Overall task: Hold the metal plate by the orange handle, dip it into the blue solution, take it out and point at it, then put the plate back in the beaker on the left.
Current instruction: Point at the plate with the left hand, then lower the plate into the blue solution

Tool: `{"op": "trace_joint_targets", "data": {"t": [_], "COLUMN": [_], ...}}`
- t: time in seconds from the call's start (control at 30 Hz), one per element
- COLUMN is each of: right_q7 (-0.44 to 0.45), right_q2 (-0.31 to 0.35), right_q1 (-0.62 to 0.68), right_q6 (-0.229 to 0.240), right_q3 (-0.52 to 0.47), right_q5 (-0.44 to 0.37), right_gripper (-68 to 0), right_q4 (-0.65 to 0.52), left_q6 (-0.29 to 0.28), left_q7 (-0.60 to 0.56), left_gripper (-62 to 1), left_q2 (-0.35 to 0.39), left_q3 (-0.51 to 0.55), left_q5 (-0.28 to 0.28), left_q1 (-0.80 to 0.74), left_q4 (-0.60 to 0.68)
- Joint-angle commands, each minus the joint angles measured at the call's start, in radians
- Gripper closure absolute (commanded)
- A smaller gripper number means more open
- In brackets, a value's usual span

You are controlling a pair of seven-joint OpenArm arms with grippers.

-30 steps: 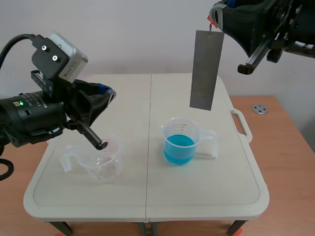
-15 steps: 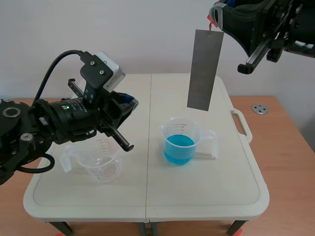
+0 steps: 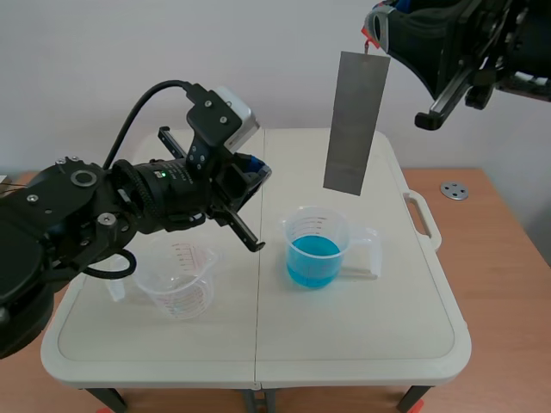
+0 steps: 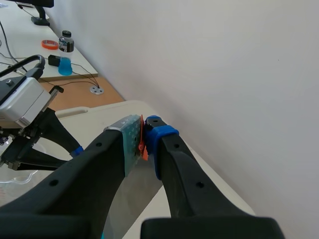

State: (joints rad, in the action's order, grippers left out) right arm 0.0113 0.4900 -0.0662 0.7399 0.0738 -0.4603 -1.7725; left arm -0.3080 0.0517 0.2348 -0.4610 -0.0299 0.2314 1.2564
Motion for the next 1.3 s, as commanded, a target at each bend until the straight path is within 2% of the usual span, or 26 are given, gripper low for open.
{"op": "trace_joint_targets", "data": {"t": [0.0,0.17,0.37,0.7,1.27], "right_q7": [0.022,0.022,0.021,0.022,0.028], "right_q2": [0.002,0.002,0.003,0.003,0.002], "right_q1": [-0.014,-0.014,-0.014,-0.014,-0.014], "right_q6": [0.006,0.006,0.006,0.006,0.006], "right_q3": [0.0,0.0,0.0,0.0,0.0], "right_q5": [-0.015,-0.015,-0.014,-0.015,-0.015], "right_gripper": [-1.1,-1.1,-1.1,-1.1,-1.1], "right_q4": [-0.012,-0.012,-0.012,-0.012,-0.012], "left_q6": [-0.011,-0.08,-0.105,-0.111,-0.104], "left_q7": [-0.009,-0.01,-0.007,-0.001,-0.01], "left_gripper": [-5.0,-5.0,-5.0,-5.0,-5.1], "left_q2": [-0.01,-0.024,-0.05,-0.057,-0.05], "left_q3": [-0.008,-0.023,-0.023,-0.046,-0.049], "left_q5": [0.006,0.006,0.003,-0.016,-0.017], "left_q1": [0.013,0.018,0.029,0.051,0.045], "left_q4": [0.017,0.017,0.017,0.017,0.018]}}
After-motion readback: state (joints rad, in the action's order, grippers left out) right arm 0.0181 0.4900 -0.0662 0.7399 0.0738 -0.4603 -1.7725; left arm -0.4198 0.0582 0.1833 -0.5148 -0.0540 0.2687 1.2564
